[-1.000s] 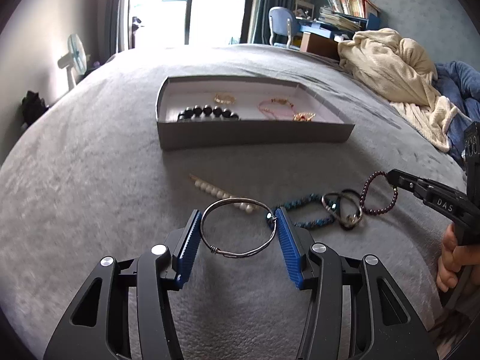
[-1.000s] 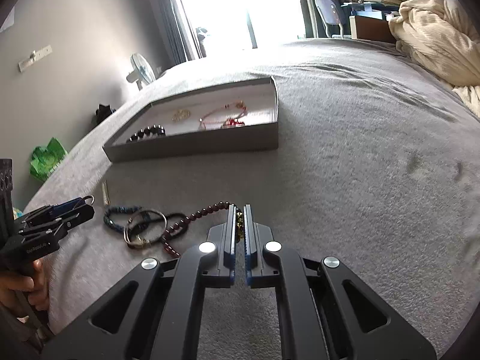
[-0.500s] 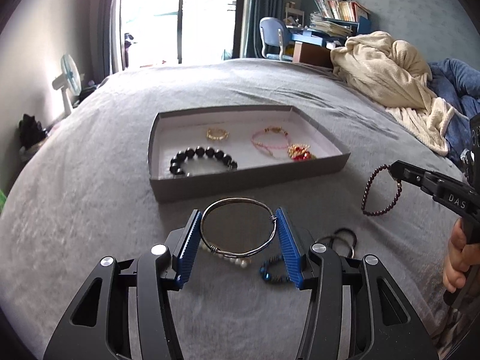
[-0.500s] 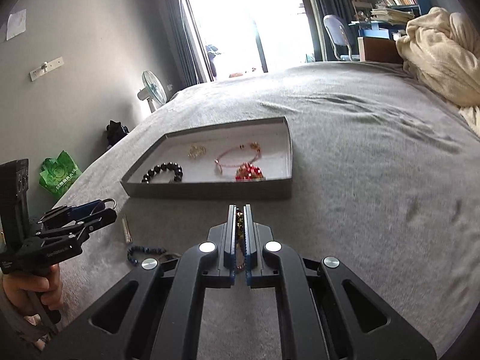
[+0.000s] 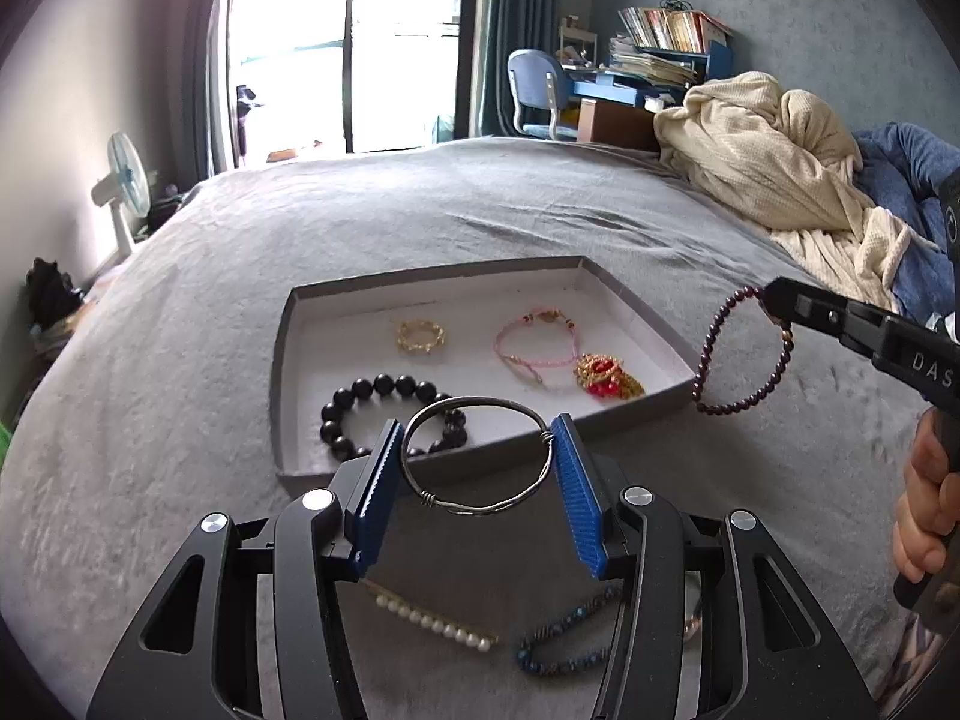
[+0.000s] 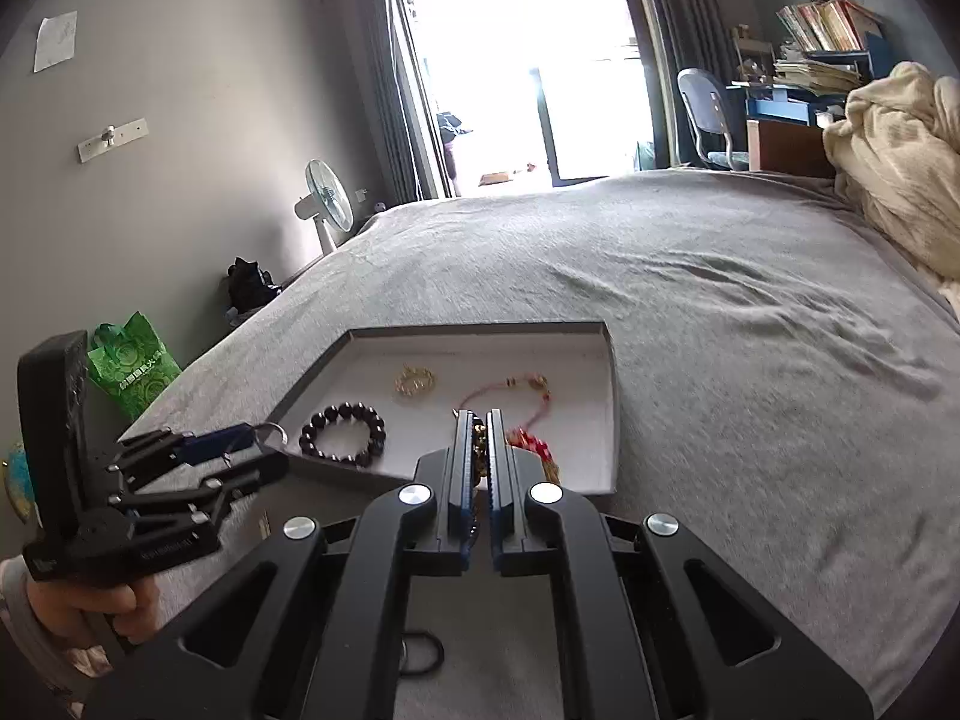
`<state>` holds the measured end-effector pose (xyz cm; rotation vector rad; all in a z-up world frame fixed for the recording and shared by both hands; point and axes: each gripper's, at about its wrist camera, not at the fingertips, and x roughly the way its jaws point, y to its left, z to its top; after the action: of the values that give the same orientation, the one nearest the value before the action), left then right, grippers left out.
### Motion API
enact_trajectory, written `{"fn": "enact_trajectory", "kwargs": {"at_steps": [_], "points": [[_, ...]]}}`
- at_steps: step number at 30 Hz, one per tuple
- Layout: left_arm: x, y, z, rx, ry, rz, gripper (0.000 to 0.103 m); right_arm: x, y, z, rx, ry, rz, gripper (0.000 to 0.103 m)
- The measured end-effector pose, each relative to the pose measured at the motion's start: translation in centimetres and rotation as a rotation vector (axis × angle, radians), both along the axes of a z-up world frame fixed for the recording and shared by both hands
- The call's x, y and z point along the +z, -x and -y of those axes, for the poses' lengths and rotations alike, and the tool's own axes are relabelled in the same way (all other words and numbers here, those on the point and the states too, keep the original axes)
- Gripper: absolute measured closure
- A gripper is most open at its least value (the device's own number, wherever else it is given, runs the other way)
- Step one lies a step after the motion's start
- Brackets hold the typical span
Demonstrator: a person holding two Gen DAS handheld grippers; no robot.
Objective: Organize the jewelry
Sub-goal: 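Carry the bangle and dark bead bracelet toward the grey tray, then lower the bangle and bead bracelet into the tray and open both tools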
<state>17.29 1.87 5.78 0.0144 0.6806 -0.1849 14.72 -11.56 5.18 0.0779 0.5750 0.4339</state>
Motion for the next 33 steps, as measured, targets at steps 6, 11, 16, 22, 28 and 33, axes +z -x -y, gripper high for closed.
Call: {"fn": "enact_trajectory", "kwargs": {"at_steps": [6,11,16,22,28,33], "points": [[-0.2,-1.7,0.2,-0.006,-0.010,-0.006,0.052,0.0,-1.8,-1.4,0.018,0.018,-0.001,0.099],[-0.2,-3.4,-0.2,-0.009,-0.026,0.000,0.052,-0.6,-3.6,-2.4,0.024,0.026,-0.022,0.099],[-0.4,-5.7,-0.6,0.006,-0.021,-0.022,0.052,-1.0,-5.7,-3.2,0.031,0.031,-0.037,0.099],[-1.2,-8.5,-0.2,0.013,-0.025,-0.060,0.052,-3.0,-8.6,-4.9,0.047,0.053,-0.090,0.099],[-3.3,-10.4,0.3,0.015,-0.039,-0.109,0.052,-6.4,-10.7,-5.4,0.033,0.110,-0.152,0.099],[-4.9,-11.0,-0.1,0.023,-0.040,-0.147,0.052,-8.3,-11.8,-5.0,0.013,0.140,-0.183,0.099]]}}
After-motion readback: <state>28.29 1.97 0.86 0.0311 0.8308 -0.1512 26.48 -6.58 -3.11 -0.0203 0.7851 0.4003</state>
